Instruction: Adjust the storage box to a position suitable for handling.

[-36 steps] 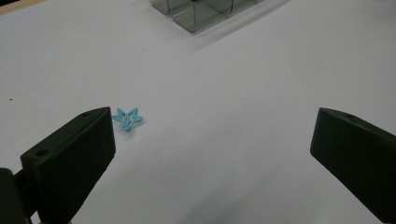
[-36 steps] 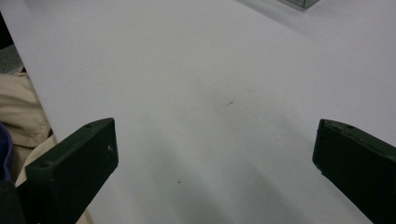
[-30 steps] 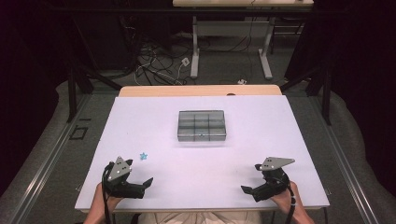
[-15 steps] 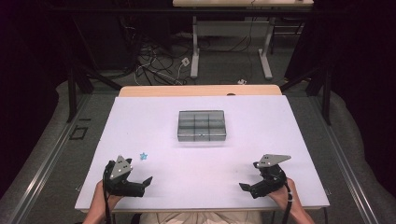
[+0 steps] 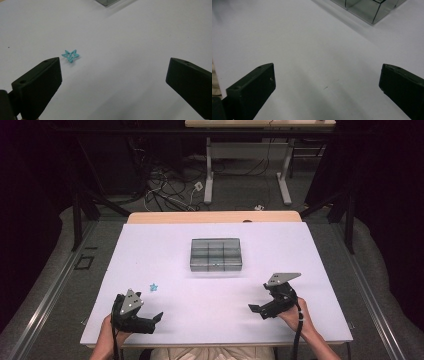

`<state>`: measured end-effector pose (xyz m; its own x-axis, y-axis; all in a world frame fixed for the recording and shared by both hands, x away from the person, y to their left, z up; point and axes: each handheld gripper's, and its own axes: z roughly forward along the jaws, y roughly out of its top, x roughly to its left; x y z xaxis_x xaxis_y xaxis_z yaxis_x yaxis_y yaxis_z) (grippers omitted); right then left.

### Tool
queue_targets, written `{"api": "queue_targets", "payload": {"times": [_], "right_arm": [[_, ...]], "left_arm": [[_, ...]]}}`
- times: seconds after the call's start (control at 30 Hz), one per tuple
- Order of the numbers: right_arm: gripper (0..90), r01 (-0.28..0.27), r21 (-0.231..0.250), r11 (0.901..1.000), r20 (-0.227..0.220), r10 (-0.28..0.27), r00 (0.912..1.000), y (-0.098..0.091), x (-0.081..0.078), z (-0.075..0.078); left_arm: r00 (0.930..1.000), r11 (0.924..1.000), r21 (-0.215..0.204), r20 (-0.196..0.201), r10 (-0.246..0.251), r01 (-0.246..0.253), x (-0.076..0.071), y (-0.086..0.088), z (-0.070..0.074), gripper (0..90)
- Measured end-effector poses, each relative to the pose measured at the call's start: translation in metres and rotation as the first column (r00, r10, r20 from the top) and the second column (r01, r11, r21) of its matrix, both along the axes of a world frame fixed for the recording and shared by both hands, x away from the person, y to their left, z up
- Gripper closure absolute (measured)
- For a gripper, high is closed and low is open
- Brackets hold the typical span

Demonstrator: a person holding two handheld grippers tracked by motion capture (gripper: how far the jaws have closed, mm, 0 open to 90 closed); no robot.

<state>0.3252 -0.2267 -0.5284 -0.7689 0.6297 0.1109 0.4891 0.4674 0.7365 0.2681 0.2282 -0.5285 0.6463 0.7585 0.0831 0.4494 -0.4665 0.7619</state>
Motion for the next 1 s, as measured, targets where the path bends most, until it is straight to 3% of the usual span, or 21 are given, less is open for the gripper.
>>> {"api": "queue_targets", "payload": {"times": [0.27, 0.37, 0.5, 0.7, 0.87, 1.0], "right_arm": [[4.7, -0.007, -0.019, 0.9998, 0.01, 0.007, 0.9999, 0.01, 0.013, 0.006], [10.6, -0.007, -0.017, 0.9998, 0.03, 0.007, 0.9995, 0.014, 0.02, 0.009], [14.7, -0.003, -0.021, 0.9998, 0.021, 0.003, 0.9998, 0.016, 0.028, 0.011], [23.6, 0.006, -0.025, 0.9997, 0.064, -0.005, 0.998, 0.024, 0.039, 0.022], [34.3, 0.02, -0.018, 0.9996, 0.074, -0.018, 0.9971, 0.029, 0.05, 0.028], [44.2, 0.029, -0.04, 0.9988, 0.075, -0.026, 0.9969, 0.035, 0.059, 0.031]], "left_arm": [[1.0, 0.9999, -0.01, 0.0, 0.002, -0.002, 0.004, -0.002, 0.0, 0.2], [1.0, 1.0, -0.004, -0.001, -0.004, 0.004, 0.003, -0.004, 0.0, 0.2], [0.9999, 1.0, 0.0, 0.01, 0.007, -0.007, 0.002, -0.003, 0.0, 0.2], [1.0, 1.0, -0.005, 0.007, 0.005, -0.005, 0.004, -0.002, 0.0, 0.2], [1.0, 1.0, 0.0, 0.006, -0.003, 0.003, 0.004, -0.004, 0.0, 0.2], [1.0, 1.0, -0.001, 0.003, -0.004, 0.004, 0.004, -0.004, 0.0, 0.2]]}}
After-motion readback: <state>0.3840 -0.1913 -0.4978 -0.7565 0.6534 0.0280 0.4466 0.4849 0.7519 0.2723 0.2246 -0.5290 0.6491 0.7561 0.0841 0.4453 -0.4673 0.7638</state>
